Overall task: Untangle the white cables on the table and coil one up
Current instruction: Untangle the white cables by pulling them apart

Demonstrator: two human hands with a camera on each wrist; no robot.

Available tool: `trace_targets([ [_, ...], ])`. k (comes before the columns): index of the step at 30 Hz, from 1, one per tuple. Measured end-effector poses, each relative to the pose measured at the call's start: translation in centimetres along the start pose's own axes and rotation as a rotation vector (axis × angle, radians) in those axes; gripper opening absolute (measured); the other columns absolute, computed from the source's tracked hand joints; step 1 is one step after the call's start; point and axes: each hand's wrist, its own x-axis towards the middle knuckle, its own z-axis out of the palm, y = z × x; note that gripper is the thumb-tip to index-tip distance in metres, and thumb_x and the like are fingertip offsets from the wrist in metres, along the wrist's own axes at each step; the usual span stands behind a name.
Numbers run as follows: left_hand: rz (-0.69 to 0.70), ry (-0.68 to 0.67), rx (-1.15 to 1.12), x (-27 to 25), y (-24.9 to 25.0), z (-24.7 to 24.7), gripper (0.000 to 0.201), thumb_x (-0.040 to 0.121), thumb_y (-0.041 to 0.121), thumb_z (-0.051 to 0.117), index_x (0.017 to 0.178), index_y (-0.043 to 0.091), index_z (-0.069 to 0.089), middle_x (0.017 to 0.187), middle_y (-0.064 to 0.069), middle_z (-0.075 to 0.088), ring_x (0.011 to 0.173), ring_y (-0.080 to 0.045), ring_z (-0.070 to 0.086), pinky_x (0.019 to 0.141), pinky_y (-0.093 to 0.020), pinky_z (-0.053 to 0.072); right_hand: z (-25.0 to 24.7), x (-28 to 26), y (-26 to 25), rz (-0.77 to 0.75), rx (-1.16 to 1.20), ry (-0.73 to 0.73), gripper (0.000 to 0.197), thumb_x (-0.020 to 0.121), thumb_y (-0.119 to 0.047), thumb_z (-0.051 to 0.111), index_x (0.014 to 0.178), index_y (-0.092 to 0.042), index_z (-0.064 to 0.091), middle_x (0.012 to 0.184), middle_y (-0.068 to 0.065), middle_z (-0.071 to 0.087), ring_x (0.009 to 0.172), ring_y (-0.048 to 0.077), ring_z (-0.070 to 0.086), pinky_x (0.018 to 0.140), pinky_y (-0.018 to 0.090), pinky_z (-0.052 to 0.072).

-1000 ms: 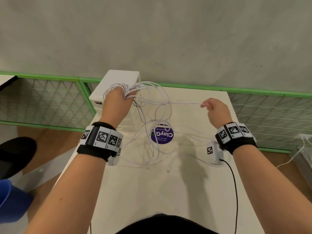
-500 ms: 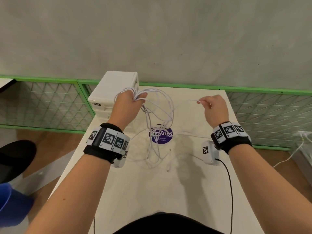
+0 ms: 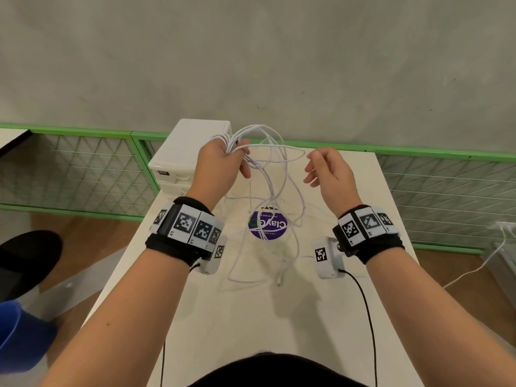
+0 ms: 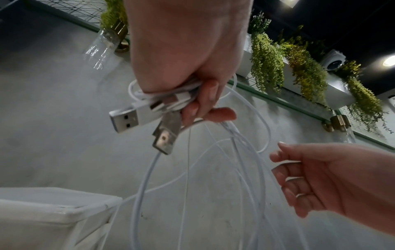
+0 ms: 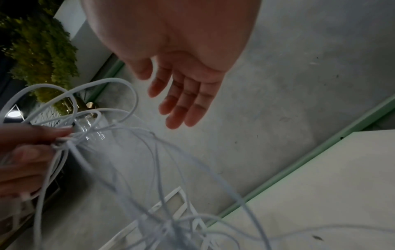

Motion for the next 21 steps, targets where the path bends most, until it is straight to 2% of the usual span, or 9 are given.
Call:
trace_targets([
  [3,-0.008,-0.018,-0.046,0.0,0.2,0.4,0.023,0.097,0.021,0.052,0.077,0.014,0.059,0.055,-0.006,0.063,0.036,0.0,0.039,0.041,-0.015,0.033,0.3,-1.3,0.0,0.024,0.023,-0.087,0.027,0.096,-0.034,0.048,0.081,-0.017,0.064,0.075,0.003,0.063,0.07,0.013,0.058,0.067,0.027,0.046],
  [5,-0.011,-0.027,-0.059,0.1,0.3,0.6,0.021,0.097,0.021,0.052,0.079,0.013,0.06,0.052,-0.003,0.063,0.036,0.0,0.038,0.042,-0.017,0.033,0.5,-1.8,0.6,0.052,-0.081,-0.197,0.015,0.09,-0.033,0.059,0.091,-0.021,0.068,0.086,-0.002,0.067,0.079,0.005,0.059,0.073,0.018,0.045],
  [7,-0.016,-0.029,-0.079,0.2,0.3,0.8,0.02,0.096,0.021,0.052,0.084,0.008,0.061,0.049,-0.001,0.062,0.034,-0.003,0.037,0.041,-0.019,0.033,0.8,-2.2,1.6,0.068,-0.242,-0.303,0.025,0.083,-0.034,0.068,0.107,-0.026,0.066,0.098,-0.009,0.066,0.09,-0.001,0.058,0.076,0.01,0.042],
  [8,-0.023,-0.029,-0.089,0.3,0.3,0.8,0.02,0.096,0.021,0.052,0.086,0.007,0.061,0.048,-0.001,0.062,0.034,-0.004,0.037,0.04,-0.02,0.032,0.9,-2.4,2.2,0.085,-0.283,-0.34,0.03,0.082,-0.034,0.069,0.111,-0.025,0.065,0.102,-0.01,0.066,0.094,0.0,0.058,0.077,0.008,0.041],
  [11,-0.052,-0.032,-0.1,0.5,0.1,0.7,0.022,0.095,0.023,0.052,0.09,0.004,0.062,0.048,-0.002,0.063,0.034,-0.007,0.036,0.041,-0.022,0.031,1.2,-3.0,3.4,0.111,-0.332,-0.34,0.016,0.086,-0.027,0.067,0.1,-0.019,0.068,0.096,-0.006,0.069,0.089,0.004,0.06,0.075,0.003,0.038],
  [13,-0.063,-0.033,-0.109,0.5,-0.1,0.6,0.023,0.095,0.022,0.052,0.091,0.002,0.063,0.048,-0.002,0.063,0.034,-0.008,0.036,0.041,-0.022,0.031,1.3,-3.2,3.5,0.154,-0.267,-0.316,0.004,0.09,-0.023,0.062,0.087,-0.02,0.063,0.085,-0.004,0.069,0.078,0.004,0.062,0.073,0.007,0.041],
  [15,-0.06,-0.032,-0.111,0.4,-0.3,0.5,0.021,0.095,0.021,0.052,0.09,0.003,0.062,0.048,-0.002,0.062,0.033,-0.007,0.037,0.041,-0.021,0.031,1.4,-3.3,3.5,0.185,-0.172,-0.308,0.009,0.092,-0.019,0.058,0.084,-0.022,0.059,0.075,-0.003,0.069,0.068,0.004,0.063,0.074,0.016,0.046],
  [19,-0.045,-0.063,-0.089,0.3,-0.5,0.4,0.019,0.096,0.021,0.052,0.083,0.01,0.062,0.047,-0.001,0.058,0.037,-0.009,0.038,0.042,-0.022,0.033,1.8,-3.5,2.9,0.148,-0.103,-0.31,0.016,0.092,-0.013,0.056,0.097,-0.025,0.065,0.069,0.001,0.067,0.059,0.013,0.059,0.068,0.023,0.051],
  [21,-0.046,-0.087,-0.079,0.3,-0.6,0.3,0.021,0.096,0.023,0.053,0.086,0.009,0.064,0.048,-0.001,0.058,0.04,-0.012,0.038,0.045,-0.025,0.034,2.0,-3.4,2.6,0.131,-0.094,-0.283,0.022,0.093,-0.011,0.055,0.101,-0.028,0.066,0.066,-0.001,0.064,0.055,0.01,0.055,0.066,0.023,0.051],
])
